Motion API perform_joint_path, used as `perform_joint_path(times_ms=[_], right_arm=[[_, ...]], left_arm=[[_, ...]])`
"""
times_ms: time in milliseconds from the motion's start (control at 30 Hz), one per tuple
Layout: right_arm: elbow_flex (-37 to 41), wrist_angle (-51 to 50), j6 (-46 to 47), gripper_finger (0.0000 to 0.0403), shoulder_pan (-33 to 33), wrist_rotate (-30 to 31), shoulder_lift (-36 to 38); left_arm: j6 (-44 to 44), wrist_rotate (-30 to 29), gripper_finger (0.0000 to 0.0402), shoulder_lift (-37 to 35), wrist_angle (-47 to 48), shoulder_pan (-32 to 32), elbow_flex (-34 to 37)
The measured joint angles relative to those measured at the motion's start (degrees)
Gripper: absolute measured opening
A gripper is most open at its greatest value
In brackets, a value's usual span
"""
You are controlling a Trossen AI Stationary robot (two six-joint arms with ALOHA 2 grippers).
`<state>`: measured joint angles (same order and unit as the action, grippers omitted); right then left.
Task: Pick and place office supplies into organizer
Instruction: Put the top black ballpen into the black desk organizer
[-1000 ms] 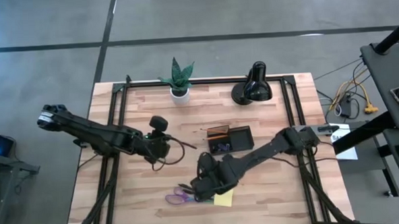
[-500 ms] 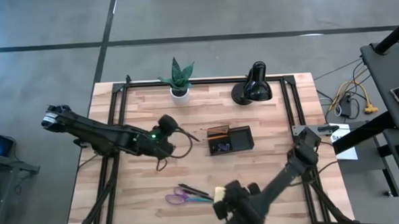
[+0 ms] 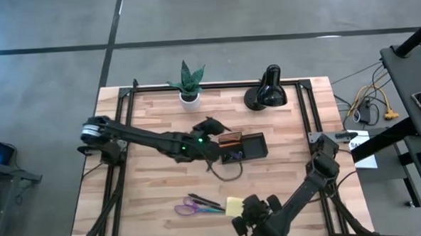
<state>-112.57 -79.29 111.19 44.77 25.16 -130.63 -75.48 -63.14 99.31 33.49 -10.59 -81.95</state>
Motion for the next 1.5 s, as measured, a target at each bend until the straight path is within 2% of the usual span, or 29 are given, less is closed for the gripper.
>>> perform_joint_path(times_ms=[233, 733, 833, 1033, 1233, 1367, 1500], right_arm=[[1.2, 0.1, -3.1, 0.013, 0.1, 0.1, 0.0], [3.0, 0.4, -3.2, 0.0126, 0.5, -0.1, 0.1], [3.1, 0.3, -3.2, 0.0125, 0.5, 0.2, 0.1], [3.5, 0.3, -4.0, 0.0127, 0.4, 0.3, 0.1], [3.5, 0.3, -4.9, 0.0127, 0.4, 0.4, 0.1], [3.5, 0.4, -4.9, 0.0127, 0.3, 0.4, 0.1], [3.5, 2.4, -8.4, 0.0126, 0.0, 0.4, 0.1]], left_arm=[[0.4, 0.9, 0.0009, 7.5, 5.5, -0.2, -8.1], [1.6, 4.3, 0.0011, 10.8, 6.2, -0.7, -6.1], [1.6, 4.8, 0.0032, 10.8, 5.9, -0.8, -6.0], [3.5, 8.2, 0.0099, 10.8, 6.0, -1.9, -6.0], [4.8, 6.4, 0.0137, 10.4, 6.1, -2.9, -5.8], [11.7, 2.3, 0.0145, 7.9, 9.5, -3.9, -5.8], [29.7, 6.1, 0.0146, 3.4, 22.4, -5.6, -5.8]])
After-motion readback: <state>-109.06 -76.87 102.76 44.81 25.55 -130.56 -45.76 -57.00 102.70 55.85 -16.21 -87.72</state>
